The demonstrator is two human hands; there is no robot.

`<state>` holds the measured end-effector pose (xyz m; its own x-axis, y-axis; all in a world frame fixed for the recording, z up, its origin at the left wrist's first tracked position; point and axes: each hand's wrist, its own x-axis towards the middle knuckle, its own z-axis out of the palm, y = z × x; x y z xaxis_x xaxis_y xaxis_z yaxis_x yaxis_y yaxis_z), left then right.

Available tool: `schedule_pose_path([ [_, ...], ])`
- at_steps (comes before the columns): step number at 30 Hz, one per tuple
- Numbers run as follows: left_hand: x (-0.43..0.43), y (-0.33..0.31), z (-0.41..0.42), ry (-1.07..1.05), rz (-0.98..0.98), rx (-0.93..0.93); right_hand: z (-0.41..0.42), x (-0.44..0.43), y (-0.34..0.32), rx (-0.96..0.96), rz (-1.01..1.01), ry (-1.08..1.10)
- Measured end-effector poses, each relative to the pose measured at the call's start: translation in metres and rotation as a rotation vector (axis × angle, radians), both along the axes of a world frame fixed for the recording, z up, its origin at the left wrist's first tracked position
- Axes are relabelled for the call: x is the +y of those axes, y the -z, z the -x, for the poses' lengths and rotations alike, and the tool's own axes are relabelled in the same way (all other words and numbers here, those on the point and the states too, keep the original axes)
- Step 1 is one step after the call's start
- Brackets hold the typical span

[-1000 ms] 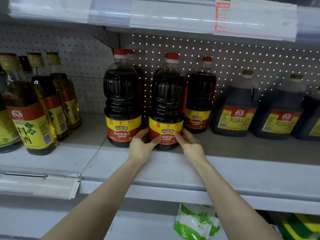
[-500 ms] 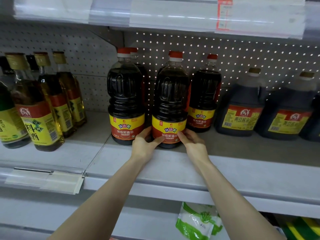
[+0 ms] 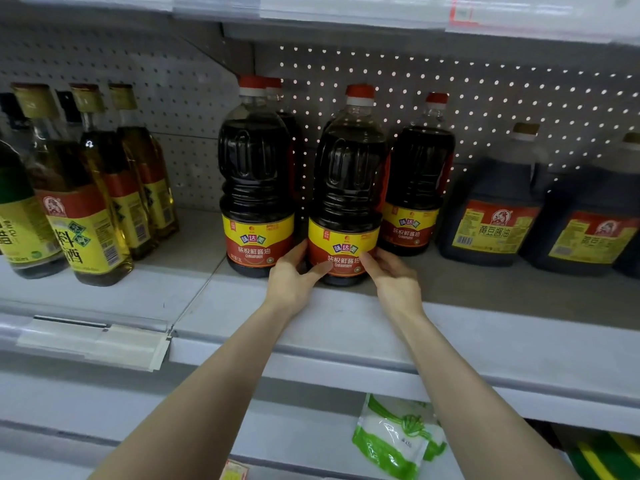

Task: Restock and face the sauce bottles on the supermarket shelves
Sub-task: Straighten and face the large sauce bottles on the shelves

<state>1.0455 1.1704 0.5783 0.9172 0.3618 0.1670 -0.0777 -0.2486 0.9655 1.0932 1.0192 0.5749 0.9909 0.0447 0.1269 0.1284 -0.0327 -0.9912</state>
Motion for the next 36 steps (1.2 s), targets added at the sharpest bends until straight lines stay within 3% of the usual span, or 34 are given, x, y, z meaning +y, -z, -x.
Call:
schedule_pose_path([
  [11,-0.001,-0.017,0.013,-0.013,0.028,-0.016,0.027,-0.009,-0.026,0.018,0.042,0.026],
  [20,-0.044,-0.04,0.088,0.128,0.078,-0.096,0.106,-0.054,-0.046,-0.017,0.083,0.124],
  [27,-0.092,0.012,0.153,0.299,0.095,0.038,0.176,-0.113,-0.011,0.036,0.037,0.178],
  [36,-0.166,0.103,0.174,0.33,0.123,0.213,0.213,-0.194,0.087,0.168,0.06,0.188],
])
